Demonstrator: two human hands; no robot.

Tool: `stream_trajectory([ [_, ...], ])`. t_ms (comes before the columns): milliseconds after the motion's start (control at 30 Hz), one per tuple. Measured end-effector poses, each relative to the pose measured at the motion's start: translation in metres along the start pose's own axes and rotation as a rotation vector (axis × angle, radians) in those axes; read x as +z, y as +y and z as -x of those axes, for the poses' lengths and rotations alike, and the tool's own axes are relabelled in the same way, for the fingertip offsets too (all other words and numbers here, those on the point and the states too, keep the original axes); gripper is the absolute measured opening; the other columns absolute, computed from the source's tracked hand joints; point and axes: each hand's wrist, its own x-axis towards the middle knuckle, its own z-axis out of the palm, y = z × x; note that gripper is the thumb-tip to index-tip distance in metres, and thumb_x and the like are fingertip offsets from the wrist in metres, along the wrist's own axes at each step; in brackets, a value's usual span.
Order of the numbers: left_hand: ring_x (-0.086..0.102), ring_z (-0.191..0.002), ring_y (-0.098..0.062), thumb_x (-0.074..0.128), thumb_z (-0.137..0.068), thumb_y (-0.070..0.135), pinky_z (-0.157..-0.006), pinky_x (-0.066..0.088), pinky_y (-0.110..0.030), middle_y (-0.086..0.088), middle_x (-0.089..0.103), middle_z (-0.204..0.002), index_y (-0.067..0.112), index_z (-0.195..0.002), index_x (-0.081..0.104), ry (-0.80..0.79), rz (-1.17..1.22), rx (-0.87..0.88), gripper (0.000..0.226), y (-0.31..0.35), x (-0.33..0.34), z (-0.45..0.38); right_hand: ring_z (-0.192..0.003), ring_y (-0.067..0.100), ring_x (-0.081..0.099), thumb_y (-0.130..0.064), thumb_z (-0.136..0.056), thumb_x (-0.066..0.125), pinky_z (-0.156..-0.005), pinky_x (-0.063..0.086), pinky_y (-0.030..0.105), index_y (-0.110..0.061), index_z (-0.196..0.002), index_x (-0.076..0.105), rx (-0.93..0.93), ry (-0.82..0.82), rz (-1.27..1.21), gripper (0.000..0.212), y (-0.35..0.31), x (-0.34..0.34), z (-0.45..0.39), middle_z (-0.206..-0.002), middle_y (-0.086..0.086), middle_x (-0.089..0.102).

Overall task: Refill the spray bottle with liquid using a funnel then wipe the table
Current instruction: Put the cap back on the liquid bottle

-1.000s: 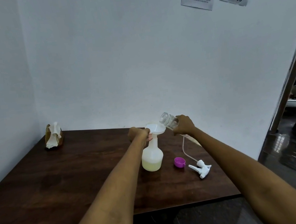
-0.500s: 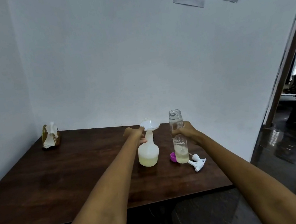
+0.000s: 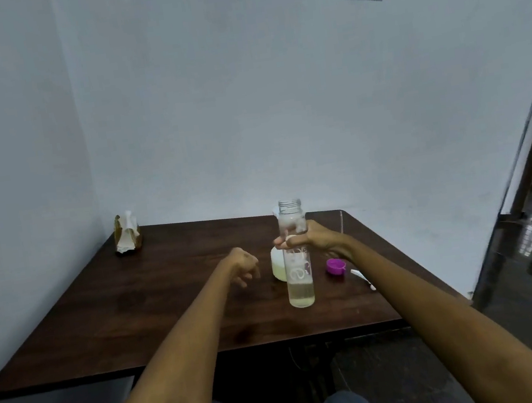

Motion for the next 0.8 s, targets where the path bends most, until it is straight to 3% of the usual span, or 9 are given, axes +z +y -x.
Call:
stream_trajectory([
  [100,0.053,-0.108,-0.020,0.067,-0.079,-0.002,-0.089,0.045,-0.036,-0.008,0.060,-0.120,0.010,-0.129,0.053,-0.136,-0.141,0.009,0.053,-0.024,-0.021,0.010,-0.090,0.015,0.071,0.006,-0.082,0.062,-0.080,0.058,0.025,-0.004,-0.099,0.063,-0.013,-0.104,0.024,0.019,-0.009,0.037,-0.018,-0.100,0.012,0.070],
  [200,0.052,-0.123,-0.028,0.070,-0.074,-0.009,-0.106,0.041,-0.043,-0.012,0.058,-0.129,0.007,-0.132,0.047,-0.199,-0.005,0.069,0.065,-0.046,-0.040,0.007,-0.088,0.017,0.068,0.005,-0.082,0.064,-0.082,0.057,0.025,-0.004,-0.105,0.061,-0.025,-0.150,0.072,0.025,-0.013,0.073,-0.040,-0.098,0.008,0.069],
  [333,0.061,-0.111,-0.027,0.077,-0.071,-0.004,-0.079,0.053,-0.024,-0.004,0.065,-0.104,0.005,-0.123,0.054,-0.082,0.224,0.213,0.057,-0.066,-0.052,0.003,-0.075,0.003,0.066,0.000,-0.078,0.072,-0.065,0.053,0.012,-0.011,-0.099,0.062,-0.053,-0.156,0.171,0.025,-0.013,0.108,-0.067,-0.086,-0.003,0.067],
  [400,0.064,-0.108,-0.026,0.082,-0.069,0.008,-0.079,0.055,-0.027,-0.003,0.067,-0.103,0.009,-0.116,0.060,0.082,0.253,0.270,0.052,-0.071,-0.056,-0.003,-0.075,0.003,0.066,0.000,-0.074,0.076,-0.062,0.052,0.011,-0.009,-0.101,0.063,-0.057,-0.130,0.156,0.031,-0.011,0.118,-0.081,-0.084,-0.003,0.067],
  [467,0.065,-0.104,-0.025,0.083,-0.069,0.014,-0.086,0.055,-0.032,-0.010,0.069,-0.111,0.008,-0.117,0.062,0.235,0.249,0.312,0.053,-0.074,-0.061,-0.011,-0.079,0.009,0.066,0.000,-0.071,0.078,-0.064,0.055,0.015,-0.006,-0.105,0.063,-0.058,-0.099,0.145,0.038,-0.010,0.125,-0.092,-0.087,-0.001,0.068],
  [567,0.065,-0.104,-0.027,0.079,-0.073,0.016,-0.079,0.050,-0.027,-0.014,0.068,-0.113,0.006,-0.118,0.061,0.392,0.129,0.325,0.049,-0.074,-0.063,-0.021,-0.092,0.017,0.065,0.000,-0.068,0.080,-0.077,0.056,0.026,-0.005,-0.119,0.055,-0.082,-0.058,0.135,0.058,-0.008,0.130,-0.105,-0.102,0.006,0.066],
  [700,0.064,-0.104,-0.028,0.078,-0.075,0.019,-0.074,0.046,-0.026,-0.014,0.068,-0.112,0.005,-0.116,0.061,0.482,0.091,0.293,0.047,-0.073,-0.056,-0.036,-0.104,0.021,0.061,-0.002,-0.068,0.081,-0.088,0.053,0.032,-0.005,-0.128,0.046,-0.084,-0.001,0.099,0.069,0.003,0.128,-0.115,-0.120,0.014,0.062],
  [800,0.064,-0.104,-0.028,0.078,-0.074,0.018,-0.079,0.048,-0.029,-0.014,0.067,-0.114,0.006,-0.117,0.061,0.504,0.089,0.252,0.048,-0.072,-0.053,-0.046,-0.117,0.025,0.058,-0.006,-0.071,0.081,-0.101,0.049,0.038,-0.004,-0.133,0.042,-0.043,0.011,0.065,0.073,0.017,0.124,-0.115,-0.130,0.015,0.057],
])
